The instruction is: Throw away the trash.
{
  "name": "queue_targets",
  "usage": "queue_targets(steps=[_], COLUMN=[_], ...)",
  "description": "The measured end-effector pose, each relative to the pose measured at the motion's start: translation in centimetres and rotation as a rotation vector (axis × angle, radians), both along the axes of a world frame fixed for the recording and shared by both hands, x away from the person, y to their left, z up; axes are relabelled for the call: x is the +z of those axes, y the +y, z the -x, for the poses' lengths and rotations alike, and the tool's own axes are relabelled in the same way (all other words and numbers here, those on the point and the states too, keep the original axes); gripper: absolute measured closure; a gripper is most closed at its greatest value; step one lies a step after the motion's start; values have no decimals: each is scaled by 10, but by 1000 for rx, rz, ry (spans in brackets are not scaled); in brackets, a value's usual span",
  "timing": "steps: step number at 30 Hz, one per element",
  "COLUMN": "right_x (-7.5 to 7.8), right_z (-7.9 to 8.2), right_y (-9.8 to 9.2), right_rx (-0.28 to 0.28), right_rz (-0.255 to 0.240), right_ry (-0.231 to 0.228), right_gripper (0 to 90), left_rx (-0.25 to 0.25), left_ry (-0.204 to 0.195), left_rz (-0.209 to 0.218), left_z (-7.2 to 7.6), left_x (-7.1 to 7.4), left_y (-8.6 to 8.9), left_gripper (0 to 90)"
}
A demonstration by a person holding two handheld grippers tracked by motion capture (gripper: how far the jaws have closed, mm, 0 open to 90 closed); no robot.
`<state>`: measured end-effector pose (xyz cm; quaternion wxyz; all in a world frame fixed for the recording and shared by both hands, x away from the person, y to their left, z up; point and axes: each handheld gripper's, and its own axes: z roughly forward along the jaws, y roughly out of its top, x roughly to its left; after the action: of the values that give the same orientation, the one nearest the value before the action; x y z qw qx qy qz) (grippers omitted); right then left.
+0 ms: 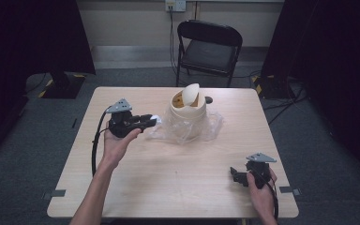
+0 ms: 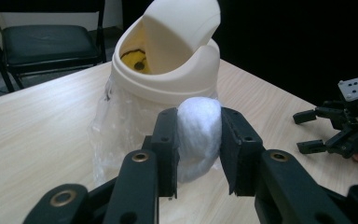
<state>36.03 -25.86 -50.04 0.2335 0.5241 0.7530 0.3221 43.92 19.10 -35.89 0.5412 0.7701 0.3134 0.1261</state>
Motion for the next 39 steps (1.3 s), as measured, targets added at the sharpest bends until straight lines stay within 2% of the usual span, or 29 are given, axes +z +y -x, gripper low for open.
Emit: queue_targets(steps=[5, 6, 14, 17, 19, 23, 28, 32, 33, 36, 37, 39], right_x=[0, 0, 0, 0, 0, 0, 0, 0, 0, 0, 0, 0], right_z=[0, 0, 0, 0, 0, 0, 0, -1, -1, -1, -1, -1], right_y=[0, 0, 0, 0, 0, 0, 0, -1, -1, -1, -1, -1], right_rx=[1, 1, 1, 2, 2, 3, 6, 11, 12, 14, 15, 16], right_rz=[0, 0, 0, 0, 0, 0, -1, -1, -1, -1, -1, -1], right_ry=[-1, 0, 0, -1, -1, -1, 1, 1, 1, 2, 1, 1], right_gripper=[94, 94, 94, 94, 94, 94, 93, 93, 93, 92, 92, 92], left_rx=[4, 1, -19, -20, -23, -25, -25, -29, -30, -29, -26, -32], left_ry=[0, 6, 16, 21, 32, 13, 20, 41, 43, 56, 64, 67], left_rz=[3, 17, 2, -33, -19, -54, -82, -89, -102, -90, -117, -128], left_z=[-8, -10, -43, -55, -62, -69, -80, -91, -95, -104, -107, -109], left_x=[5, 5, 4, 2, 1, 6, 8, 6, 5, 5, 3, 1], left_y=[-2, -3, -21, -29, -31, -41, -51, -58, -60, -66, -73, -77], left_gripper=[692, 692, 693, 693, 693, 693, 693, 693, 693, 693, 693, 693])
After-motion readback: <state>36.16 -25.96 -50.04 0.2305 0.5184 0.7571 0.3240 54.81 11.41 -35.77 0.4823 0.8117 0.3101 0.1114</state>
